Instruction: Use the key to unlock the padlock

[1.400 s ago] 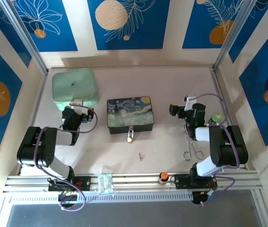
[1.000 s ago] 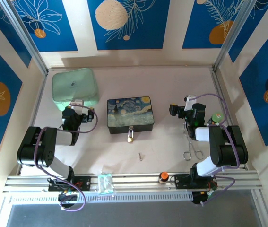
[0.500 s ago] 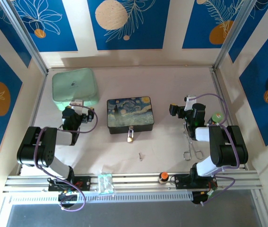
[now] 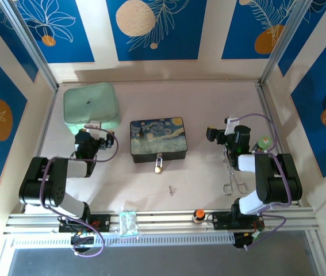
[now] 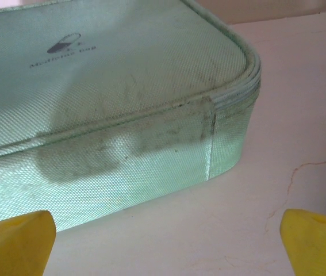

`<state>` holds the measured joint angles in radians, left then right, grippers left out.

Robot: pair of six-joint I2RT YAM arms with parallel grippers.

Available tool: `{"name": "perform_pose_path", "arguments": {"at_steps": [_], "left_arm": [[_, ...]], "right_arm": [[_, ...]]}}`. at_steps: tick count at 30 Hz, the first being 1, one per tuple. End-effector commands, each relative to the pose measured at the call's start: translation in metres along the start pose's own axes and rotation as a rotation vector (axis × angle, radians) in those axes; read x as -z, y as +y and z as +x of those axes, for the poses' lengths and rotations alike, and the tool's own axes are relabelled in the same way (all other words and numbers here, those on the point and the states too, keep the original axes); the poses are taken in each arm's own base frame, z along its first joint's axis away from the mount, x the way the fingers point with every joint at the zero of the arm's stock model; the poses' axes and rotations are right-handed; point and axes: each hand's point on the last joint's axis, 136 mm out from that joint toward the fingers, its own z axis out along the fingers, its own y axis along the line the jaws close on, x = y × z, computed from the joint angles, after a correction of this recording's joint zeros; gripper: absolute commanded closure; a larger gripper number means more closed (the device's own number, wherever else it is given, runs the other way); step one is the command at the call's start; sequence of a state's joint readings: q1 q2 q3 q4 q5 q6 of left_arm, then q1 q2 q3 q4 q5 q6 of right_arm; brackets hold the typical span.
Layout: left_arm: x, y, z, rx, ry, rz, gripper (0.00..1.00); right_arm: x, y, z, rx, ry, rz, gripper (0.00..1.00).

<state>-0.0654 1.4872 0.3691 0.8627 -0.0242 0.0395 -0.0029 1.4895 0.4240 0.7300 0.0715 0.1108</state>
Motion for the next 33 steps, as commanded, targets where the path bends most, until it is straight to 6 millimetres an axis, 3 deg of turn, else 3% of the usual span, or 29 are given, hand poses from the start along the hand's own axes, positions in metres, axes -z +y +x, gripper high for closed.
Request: {"name": "perform_pose_path", "arguments": {"at_steps": [1,7,9,11,13,16,23,27,33], "left_arm": [[0.013,0.0,-0.022,-0.01,-0.04,0.016,0.01],[0.046,0.009,-0.07,0.141,-0.152,-0.015,0.01],[0.055,0.004,-0.087,0.246,-0.169,0.028,0.01],[0.066,0.003,-0.1,0.425,-0.205,0.06,0.01],[0.075,0.0,-0.101,0.541,-0.235,0.095,0.01],[0.087,-0.017,-0.1,0.626,-0.252,0.218,0.01],[0.099,-0.078,-0.072,0.769,0.063,0.482,0.01],[0.118,-0.1,-0.062,0.719,0.094,0.526,0.01],[0.147,-0.156,-0.035,0.575,0.29,0.642,0.01]], "right_arm": [[0.009,0.008,-0.029,0.037,-0.034,-0.004,0.01],[0.038,0.023,-0.065,0.021,-0.042,0.018,0.01],[0.05,0.028,-0.074,-0.042,-0.03,0.014,0.01],[0.064,0.019,-0.078,-0.227,-0.004,0.076,0.01],[0.075,0.019,-0.071,-0.351,0.066,0.054,0.01],[0.086,0.043,-0.059,-0.425,0.162,-0.092,0.01],[0.114,0.104,-0.02,-0.341,0.325,-0.274,0.02],[0.128,0.143,0.011,-0.23,0.44,-0.315,0.03],[0.149,0.187,0.065,-0.105,0.574,-0.34,0.06]]}}
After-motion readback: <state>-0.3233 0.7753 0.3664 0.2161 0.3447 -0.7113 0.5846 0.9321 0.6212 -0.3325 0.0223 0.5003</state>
